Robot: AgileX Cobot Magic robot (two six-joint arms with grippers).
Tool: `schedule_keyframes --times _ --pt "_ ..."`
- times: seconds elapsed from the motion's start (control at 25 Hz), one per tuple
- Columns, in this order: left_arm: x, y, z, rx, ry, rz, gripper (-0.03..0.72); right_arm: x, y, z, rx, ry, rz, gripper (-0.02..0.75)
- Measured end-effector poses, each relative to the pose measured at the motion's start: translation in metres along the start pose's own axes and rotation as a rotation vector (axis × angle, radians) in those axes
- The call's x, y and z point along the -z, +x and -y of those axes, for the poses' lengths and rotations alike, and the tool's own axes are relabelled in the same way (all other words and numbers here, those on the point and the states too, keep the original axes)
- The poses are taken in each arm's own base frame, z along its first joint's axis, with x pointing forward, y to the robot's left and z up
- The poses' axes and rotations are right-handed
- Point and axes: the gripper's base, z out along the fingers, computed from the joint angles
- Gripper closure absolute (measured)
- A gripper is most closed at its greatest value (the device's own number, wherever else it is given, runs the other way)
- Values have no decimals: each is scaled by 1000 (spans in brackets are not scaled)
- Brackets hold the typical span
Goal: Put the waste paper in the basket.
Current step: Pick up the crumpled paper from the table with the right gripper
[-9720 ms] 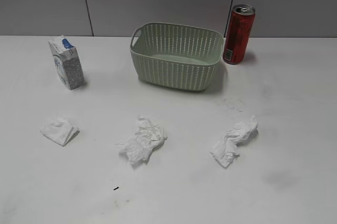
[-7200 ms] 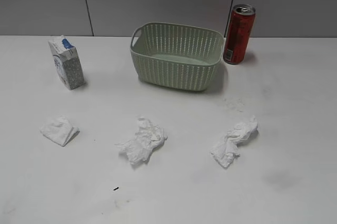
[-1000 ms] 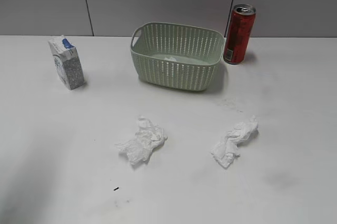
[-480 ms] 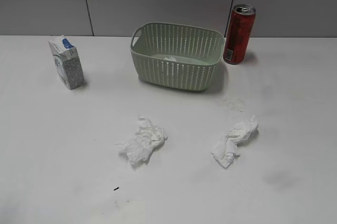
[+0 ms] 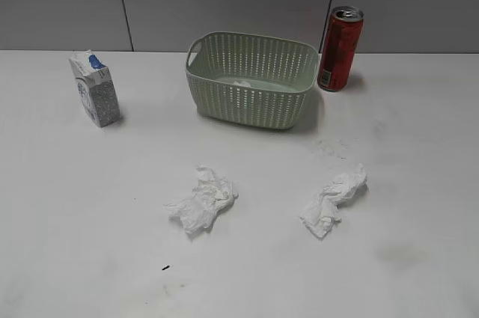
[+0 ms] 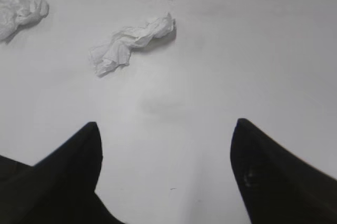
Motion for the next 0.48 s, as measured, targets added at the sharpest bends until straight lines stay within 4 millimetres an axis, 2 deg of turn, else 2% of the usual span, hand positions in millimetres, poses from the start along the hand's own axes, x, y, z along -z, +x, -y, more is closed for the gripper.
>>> schedule_keyframes --times 0.24,0.48 --pt "15 13 1 19 -32 90 98 -37 -22 5 5 -60 -191 166" --pt "11 11 0 37 -46 143 99 -69 -43 3 49 -113 -293 166"
